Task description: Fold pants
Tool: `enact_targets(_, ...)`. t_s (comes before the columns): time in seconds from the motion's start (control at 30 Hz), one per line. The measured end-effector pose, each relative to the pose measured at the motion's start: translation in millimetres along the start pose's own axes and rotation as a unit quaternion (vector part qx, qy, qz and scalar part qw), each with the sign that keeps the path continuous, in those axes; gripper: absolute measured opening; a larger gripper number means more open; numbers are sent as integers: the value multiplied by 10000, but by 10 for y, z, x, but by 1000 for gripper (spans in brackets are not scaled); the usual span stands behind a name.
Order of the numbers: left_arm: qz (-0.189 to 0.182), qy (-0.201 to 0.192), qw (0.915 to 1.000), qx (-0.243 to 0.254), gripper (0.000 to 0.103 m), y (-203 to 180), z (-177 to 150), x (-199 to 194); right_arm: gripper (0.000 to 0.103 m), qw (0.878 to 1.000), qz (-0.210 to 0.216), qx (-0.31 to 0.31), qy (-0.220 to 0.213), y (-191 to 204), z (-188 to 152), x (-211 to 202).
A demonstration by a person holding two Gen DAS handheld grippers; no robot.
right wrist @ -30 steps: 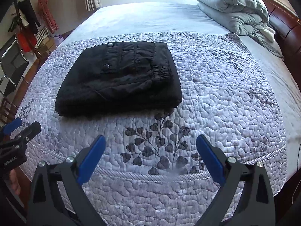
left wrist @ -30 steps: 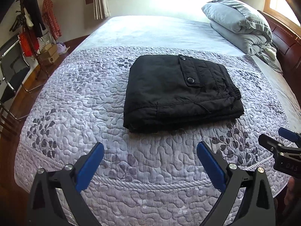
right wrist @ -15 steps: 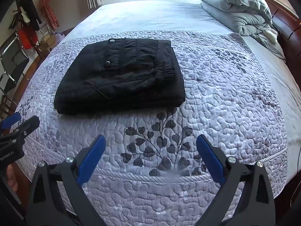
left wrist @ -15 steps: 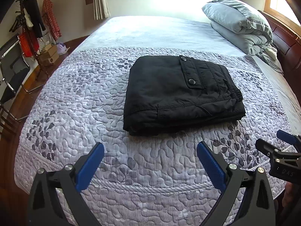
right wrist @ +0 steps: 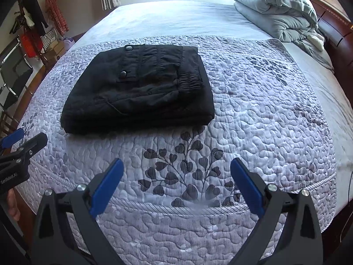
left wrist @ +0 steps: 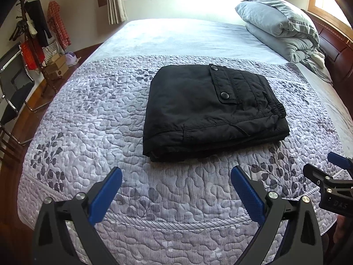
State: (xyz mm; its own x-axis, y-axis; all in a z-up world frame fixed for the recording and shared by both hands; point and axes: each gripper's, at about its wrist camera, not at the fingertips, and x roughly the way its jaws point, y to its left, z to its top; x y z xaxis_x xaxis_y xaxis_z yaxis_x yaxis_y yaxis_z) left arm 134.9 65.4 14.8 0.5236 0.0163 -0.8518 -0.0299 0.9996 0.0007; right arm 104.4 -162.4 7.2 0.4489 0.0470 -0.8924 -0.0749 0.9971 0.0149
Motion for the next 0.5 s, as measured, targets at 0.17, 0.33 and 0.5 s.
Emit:
enact_targets(0.17,26,5,10000,40,99,-7,5,15,97,10000,5,12,8,-2,-5,2)
enact_targets(0.33,53,31,10000,23,99,4,14,24,97,10000,2,20,-4,-8,6,1)
enact_targets(0.5,78,40,10000,47,99,1,22,20,97,10000,0,44,1,-18,14,10)
